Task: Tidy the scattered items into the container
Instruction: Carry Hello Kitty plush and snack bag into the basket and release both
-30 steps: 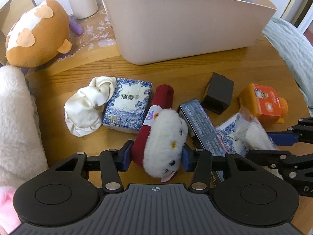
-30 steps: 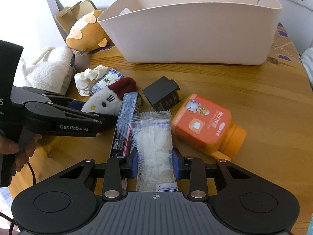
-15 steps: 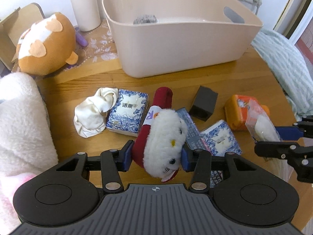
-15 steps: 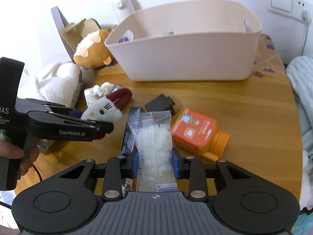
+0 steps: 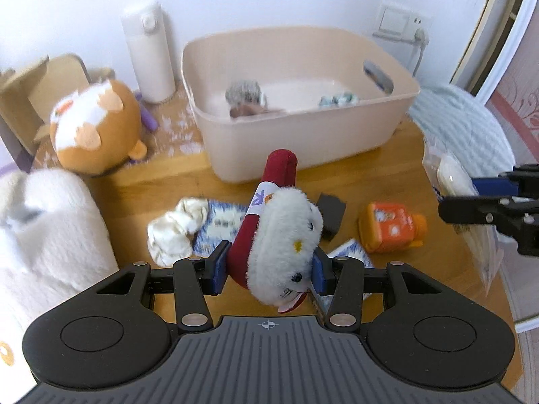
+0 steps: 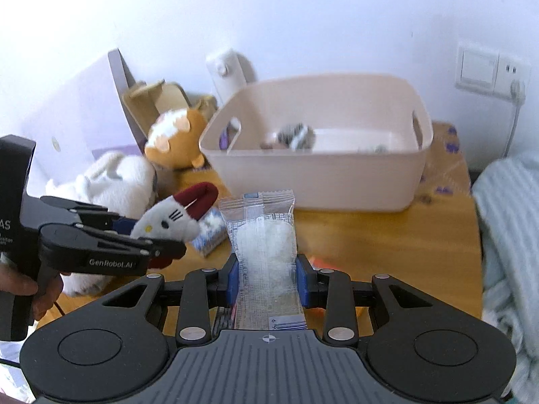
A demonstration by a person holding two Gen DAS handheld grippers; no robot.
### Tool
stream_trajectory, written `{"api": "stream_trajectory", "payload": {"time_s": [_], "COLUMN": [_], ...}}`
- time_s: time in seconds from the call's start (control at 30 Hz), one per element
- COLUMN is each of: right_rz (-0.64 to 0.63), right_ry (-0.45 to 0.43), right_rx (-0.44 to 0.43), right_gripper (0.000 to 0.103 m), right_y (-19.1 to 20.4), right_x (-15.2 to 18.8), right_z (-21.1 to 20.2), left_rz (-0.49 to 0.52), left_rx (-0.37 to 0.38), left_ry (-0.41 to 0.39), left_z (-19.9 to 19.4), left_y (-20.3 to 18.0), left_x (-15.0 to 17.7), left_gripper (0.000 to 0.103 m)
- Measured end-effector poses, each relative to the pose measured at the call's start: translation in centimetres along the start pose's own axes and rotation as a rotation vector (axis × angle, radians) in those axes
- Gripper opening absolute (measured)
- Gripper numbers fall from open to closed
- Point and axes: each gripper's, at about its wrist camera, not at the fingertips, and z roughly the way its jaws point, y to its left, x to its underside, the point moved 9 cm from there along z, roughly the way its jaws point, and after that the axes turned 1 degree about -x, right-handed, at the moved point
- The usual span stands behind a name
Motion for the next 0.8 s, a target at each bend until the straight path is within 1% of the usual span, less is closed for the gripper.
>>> {"api": "stream_trajectory", "payload": {"time_s": [0.27,0.33,0.4,0.43,0.6,0.8], "right_rz": [-0.066,-0.076,-0.095,-0.11,-0.156,-0.178], "right_ry": [-0.087,-0.1,-0.109,-0.114,-0.145,-0.181], "right_rx": [0.038,0.05,0.06,0.066,0.085,0.115], "right_gripper": [0.031,0.031,0.031,0.031,0.031,0.031], "right_y": [-0.5,-0.9,-1.1,-1.2,-1.6,-2.9], "right_x": [-4.4,-5.5,-6.6,-7.2,-10.4,-14.3], "right_z": [-1.8,-1.8,-1.7,-1.6,-1.0,0.3], "left_rz": [0.038,0.025,-0.003,-0.008,0.013,-0.012], "left_rx": [-0.027,-0.022,0.0,0.0,-0.05,-0.073], "left_ry": [-0.097,-0.109,-0.115,-0.121,-0.163,-0.162], "left_z": [-2.8,-3.1,-3.2,-3.2,-2.8,-0.8], "left_y": [-0.2,-0.1,0.1,0.1,0.3,0.4], "left_x": [-4.3,-5.5,-6.8,-7.4,-10.3,-13.3], "left_gripper": [0.048,0.048,0.048,0.048,0.048,0.048]}}
